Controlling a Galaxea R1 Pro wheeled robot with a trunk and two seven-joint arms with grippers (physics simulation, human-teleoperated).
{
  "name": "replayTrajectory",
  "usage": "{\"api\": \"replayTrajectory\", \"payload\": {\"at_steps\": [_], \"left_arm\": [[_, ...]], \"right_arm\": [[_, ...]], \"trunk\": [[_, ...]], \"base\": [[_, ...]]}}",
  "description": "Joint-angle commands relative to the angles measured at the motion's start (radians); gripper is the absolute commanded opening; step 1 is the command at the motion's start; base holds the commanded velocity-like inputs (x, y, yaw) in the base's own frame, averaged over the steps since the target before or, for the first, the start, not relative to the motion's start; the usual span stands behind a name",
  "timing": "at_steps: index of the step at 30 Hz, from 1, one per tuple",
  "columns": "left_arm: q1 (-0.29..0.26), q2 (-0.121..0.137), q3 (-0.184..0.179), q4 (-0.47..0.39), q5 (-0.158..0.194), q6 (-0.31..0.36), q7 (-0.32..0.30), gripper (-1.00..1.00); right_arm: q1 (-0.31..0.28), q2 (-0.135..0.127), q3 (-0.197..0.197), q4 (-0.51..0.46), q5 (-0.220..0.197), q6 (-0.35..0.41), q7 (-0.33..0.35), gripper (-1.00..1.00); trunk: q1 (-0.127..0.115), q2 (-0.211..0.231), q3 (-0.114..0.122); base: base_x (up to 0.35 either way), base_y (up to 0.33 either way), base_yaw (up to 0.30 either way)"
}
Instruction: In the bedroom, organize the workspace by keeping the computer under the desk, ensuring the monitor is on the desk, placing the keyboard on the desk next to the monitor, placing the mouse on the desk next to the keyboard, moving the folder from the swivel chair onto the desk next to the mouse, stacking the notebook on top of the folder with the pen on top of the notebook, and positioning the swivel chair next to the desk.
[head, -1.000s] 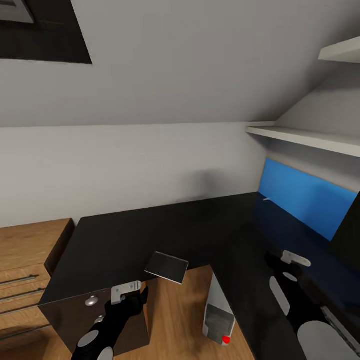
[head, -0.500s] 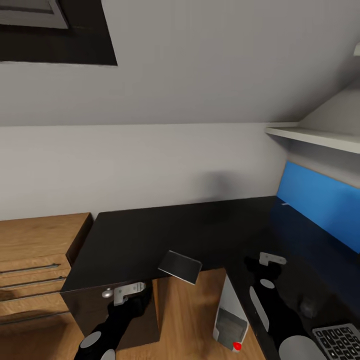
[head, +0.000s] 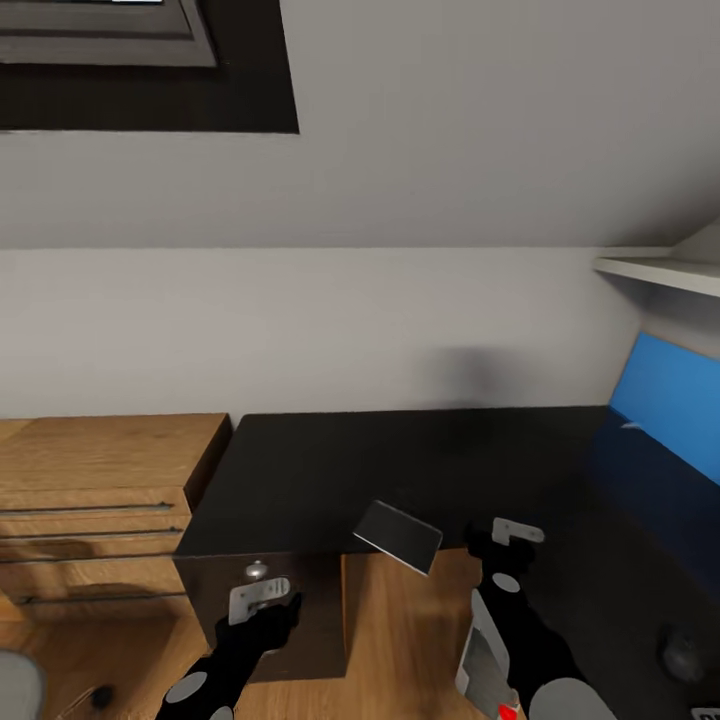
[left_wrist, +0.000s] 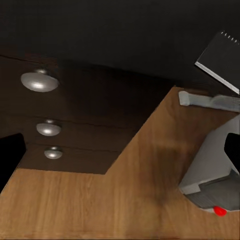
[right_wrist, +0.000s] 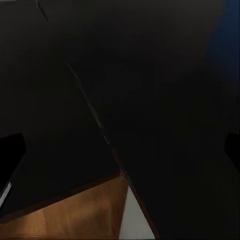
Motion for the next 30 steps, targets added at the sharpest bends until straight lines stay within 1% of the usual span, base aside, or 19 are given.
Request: {"api": "replayTrajectory", "payload": {"at_steps": [1,6,7,8,9,12,13,14,18,21,22,24,26,28,30], "left_arm": [[-0.001,0.002,-0.003,0.011,0.01,0.001,0.01,1.0],[-0.001,0.016,-0.003,0.111,0.009,-0.004,0.013,1.0],[-0.001,0.022,-0.003,0.157,0.008,-0.014,0.013,1.0],[-0.001,0.025,-0.003,0.181,0.008,-0.022,0.013,1.0],[-0.001,0.029,-0.003,0.23,0.007,-0.05,0.012,1.0],[-0.001,0.032,-0.003,0.298,0.007,-0.116,0.01,1.0],[-0.001,0.033,-0.003,0.342,0.007,-0.168,0.009,1.0],[-0.001,0.035,-0.003,0.444,0.007,-0.279,0.007,1.0],[-0.001,0.035,-0.004,0.511,0.007,-0.326,0.004,1.0],[-0.001,0.034,-0.004,0.549,0.007,-0.342,0.003,1.0],[-0.001,0.033,-0.006,0.572,0.007,-0.348,0.003,1.0],[-0.001,0.032,-0.011,0.594,0.007,-0.353,0.004,1.0],[-0.001,0.032,-0.032,0.628,0.006,-0.366,0.004,1.0],[-0.001,0.031,-0.049,0.642,0.006,-0.387,0.004,1.0],[-0.001,0.031,-0.056,0.648,0.007,-0.405,0.004,1.0]], "right_arm": [[0.002,0.005,-0.003,0.001,0.002,-0.006,-0.005,1.0],[0.035,0.023,0.007,0.003,0.024,-0.02,-0.068,1.0],[0.047,0.033,0.02,0.006,0.036,-0.034,-0.091,1.0],[0.053,0.038,0.027,0.009,0.041,-0.044,-0.1,1.0],[0.064,0.049,0.045,0.022,0.05,-0.07,-0.115,1.0],[0.08,0.062,0.071,0.056,0.057,-0.121,-0.136,1.0],[0.088,0.068,0.088,0.088,0.06,-0.158,-0.152,1.0],[0.097,0.077,0.127,0.194,0.064,-0.258,-0.202,1.0],[0.1,0.079,0.15,0.291,0.065,-0.349,-0.231,1.0],[0.101,0.08,0.159,0.364,0.066,-0.422,-0.242,1.0],[0.101,0.08,0.162,0.41,0.066,-0.468,-0.246,1.0],[0.101,0.079,0.164,0.454,0.066,-0.509,-0.248,1.0],[0.102,0.078,0.165,0.528,0.066,-0.57,-0.25,1.0],[0.102,0.078,0.167,0.569,0.067,-0.594,-0.25,1.0],[0.102,0.079,0.168,0.587,0.067,-0.603,-0.249,1.0]], "trunk": [[0.0,-0.001,-0.002],[0.0,-0.001,-0.003],[0.0,-0.001,-0.004],[0.0,-0.001,-0.004],[0.0,-0.001,-0.005],[0.0,-0.001,-0.006],[0.0,-0.001,-0.007],[0.0,-0.001,-0.007],[0.0,-0.001,-0.009],[0.0,-0.001,-0.01],[0.0,-0.001,-0.011],[0.0,-0.001,-0.012],[0.0,-0.001,-0.013],[0.0,-0.001,-0.013],[0.0,-0.001,-0.013]], "base": [[0.0,0.0,0.274],[0.0,0.0,0.274],[0.0,0.0,0.274],[0.0,0.0,0.274],[0.0,0.0,0.274],[0.0,0.0,0.274],[0.0,0.0,0.274],[0.0,0.0,0.274],[0.0,0.0,0.274],[0.0,0.0,0.274],[0.0,0.0,0.274],[0.0,0.0,0.274],[0.0,0.0,0.215],[0.0,0.0,0.116],[0.0,0.0,0.065]]}}
